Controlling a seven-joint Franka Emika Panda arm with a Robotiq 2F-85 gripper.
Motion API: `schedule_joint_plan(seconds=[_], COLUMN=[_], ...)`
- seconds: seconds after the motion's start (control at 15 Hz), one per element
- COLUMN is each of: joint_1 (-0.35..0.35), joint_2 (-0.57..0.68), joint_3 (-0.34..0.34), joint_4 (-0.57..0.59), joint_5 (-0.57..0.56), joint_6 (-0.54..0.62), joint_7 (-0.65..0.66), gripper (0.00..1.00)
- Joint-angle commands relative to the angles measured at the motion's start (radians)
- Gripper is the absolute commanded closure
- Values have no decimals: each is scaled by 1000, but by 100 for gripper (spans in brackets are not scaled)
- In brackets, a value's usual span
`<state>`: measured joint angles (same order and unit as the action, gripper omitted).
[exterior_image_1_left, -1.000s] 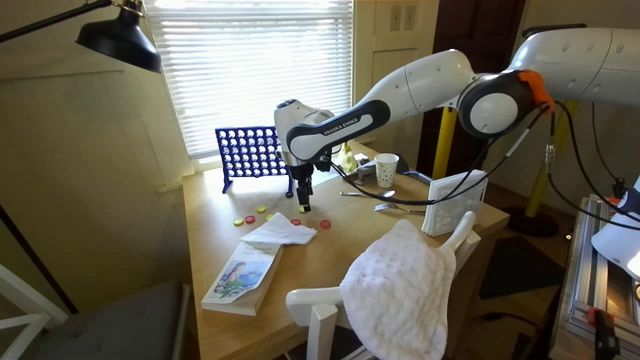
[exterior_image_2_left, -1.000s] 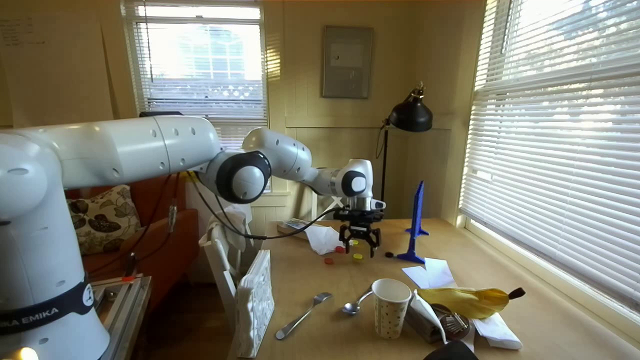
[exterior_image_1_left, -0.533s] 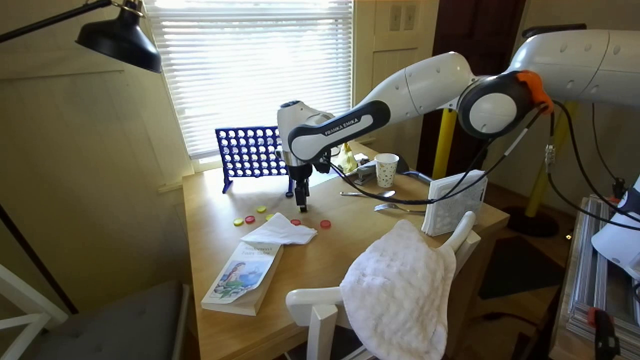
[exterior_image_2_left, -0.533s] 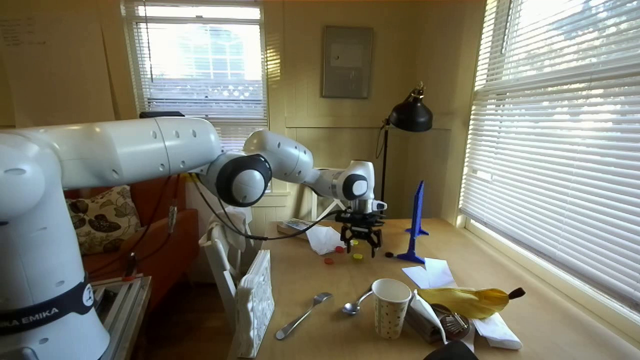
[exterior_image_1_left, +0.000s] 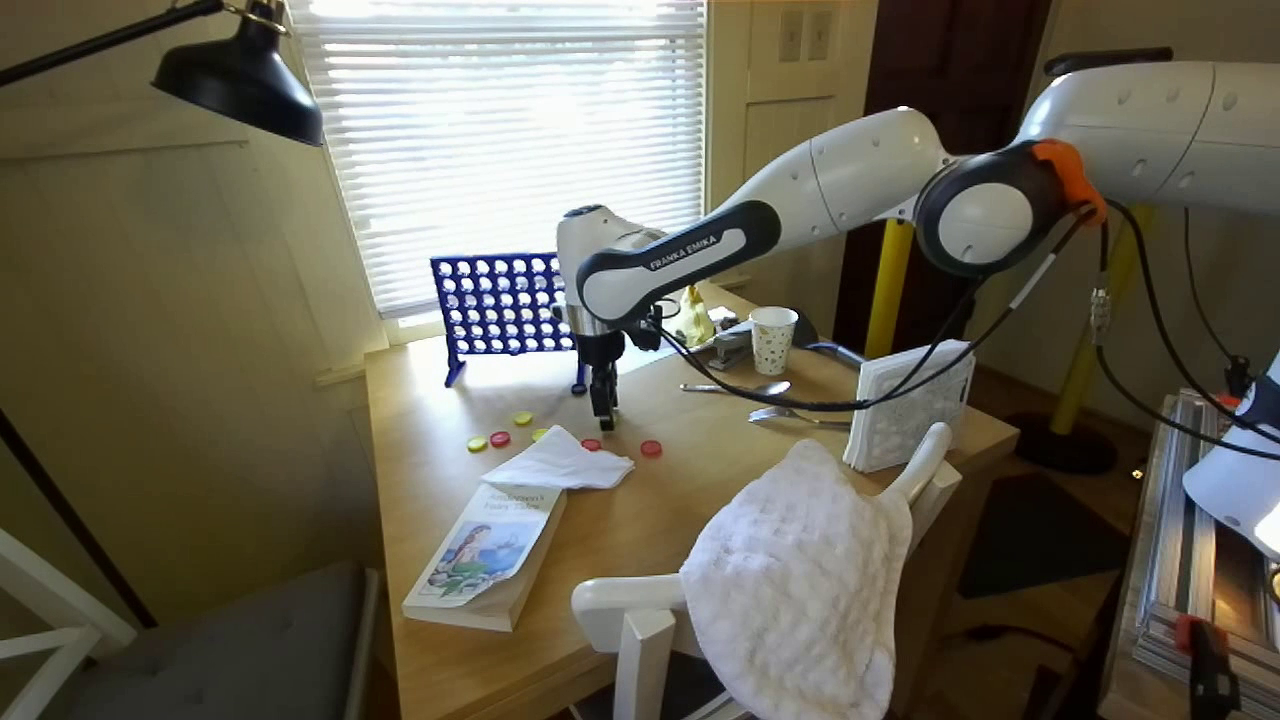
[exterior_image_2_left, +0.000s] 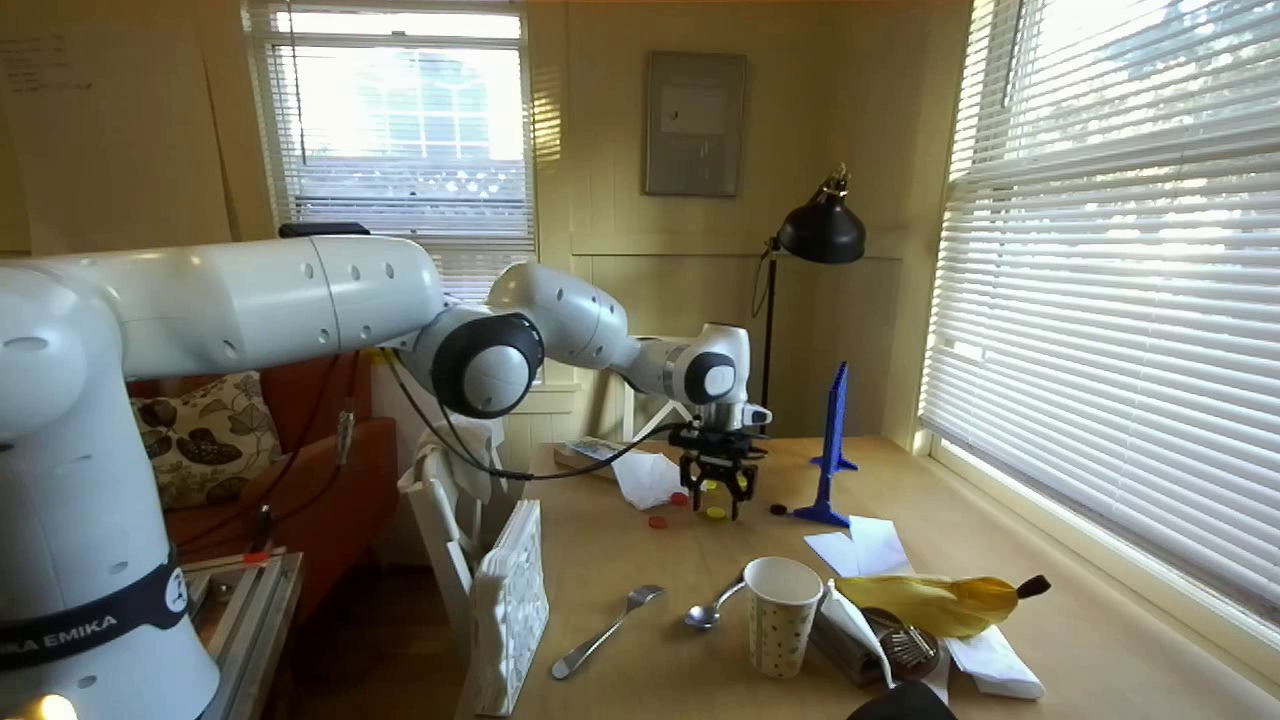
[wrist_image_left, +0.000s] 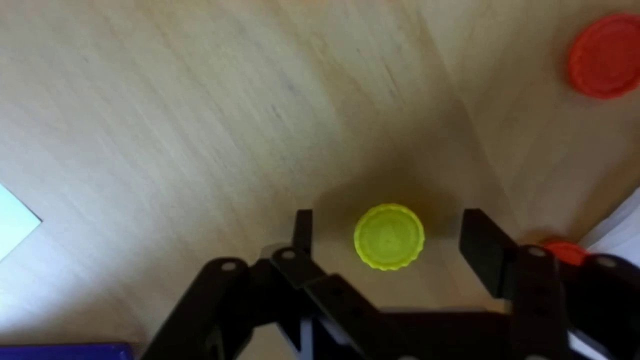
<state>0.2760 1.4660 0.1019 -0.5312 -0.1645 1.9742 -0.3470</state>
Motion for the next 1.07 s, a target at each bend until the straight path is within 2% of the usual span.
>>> schedule_joint_plan(seconds=[0.0, 0.33, 0.6, 0.73, 1.0], joint_1=[-11, -16, -3, 17, 39], joint_2=[8, 4, -26, -46, -95], joint_3=[24, 26, 7, -40, -85], joint_4=[-2, -2, -15, -20, -34], joint_5=[18, 18, 3, -22, -20], joint_6=[4, 3, -7, 14, 52], joint_7=[-23, -21, 48, 193, 411], gripper=[54, 88, 89, 89, 89])
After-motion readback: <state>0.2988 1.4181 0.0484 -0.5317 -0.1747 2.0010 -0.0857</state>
